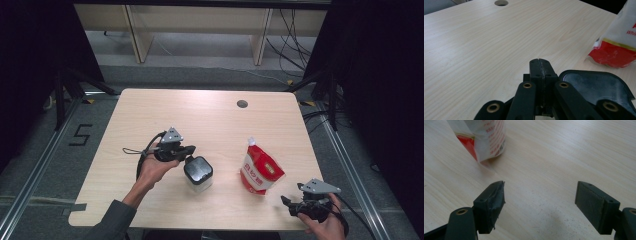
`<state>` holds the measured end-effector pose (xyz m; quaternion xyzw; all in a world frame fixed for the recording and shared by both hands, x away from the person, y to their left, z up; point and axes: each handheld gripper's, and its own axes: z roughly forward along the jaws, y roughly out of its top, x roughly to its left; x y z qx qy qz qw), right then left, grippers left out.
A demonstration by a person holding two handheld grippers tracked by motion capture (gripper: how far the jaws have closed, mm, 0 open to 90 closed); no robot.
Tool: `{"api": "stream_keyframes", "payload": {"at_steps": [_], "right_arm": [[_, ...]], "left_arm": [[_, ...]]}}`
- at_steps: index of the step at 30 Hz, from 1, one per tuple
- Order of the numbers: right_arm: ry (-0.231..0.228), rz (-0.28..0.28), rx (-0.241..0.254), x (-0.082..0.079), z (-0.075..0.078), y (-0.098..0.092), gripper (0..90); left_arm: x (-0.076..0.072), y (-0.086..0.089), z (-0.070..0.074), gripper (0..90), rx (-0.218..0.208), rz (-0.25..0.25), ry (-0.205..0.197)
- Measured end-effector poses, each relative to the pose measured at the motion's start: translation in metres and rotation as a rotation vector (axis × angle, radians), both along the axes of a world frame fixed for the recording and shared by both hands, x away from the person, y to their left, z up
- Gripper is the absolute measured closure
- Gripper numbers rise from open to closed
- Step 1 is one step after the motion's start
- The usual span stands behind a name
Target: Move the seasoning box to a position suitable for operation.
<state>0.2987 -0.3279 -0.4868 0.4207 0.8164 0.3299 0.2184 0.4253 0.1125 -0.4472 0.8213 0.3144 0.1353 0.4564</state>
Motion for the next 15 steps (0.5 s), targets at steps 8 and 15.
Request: {"api": "stream_keyframes", "payload": {"at_steps": [8,15], "right_arm": [[-0.001,-0.001,0.005,0.0,0.0,0.0,24.5],[0.012,-0.015,0.006,-0.001,-0.001,0.001,24.5]], "left_arm": [[-0.004,0.003,0.005,89.2,0.037,0.019,0.03],[-0.014,0.014,0.009,88.9,0.067,0.005,0.042]]}}
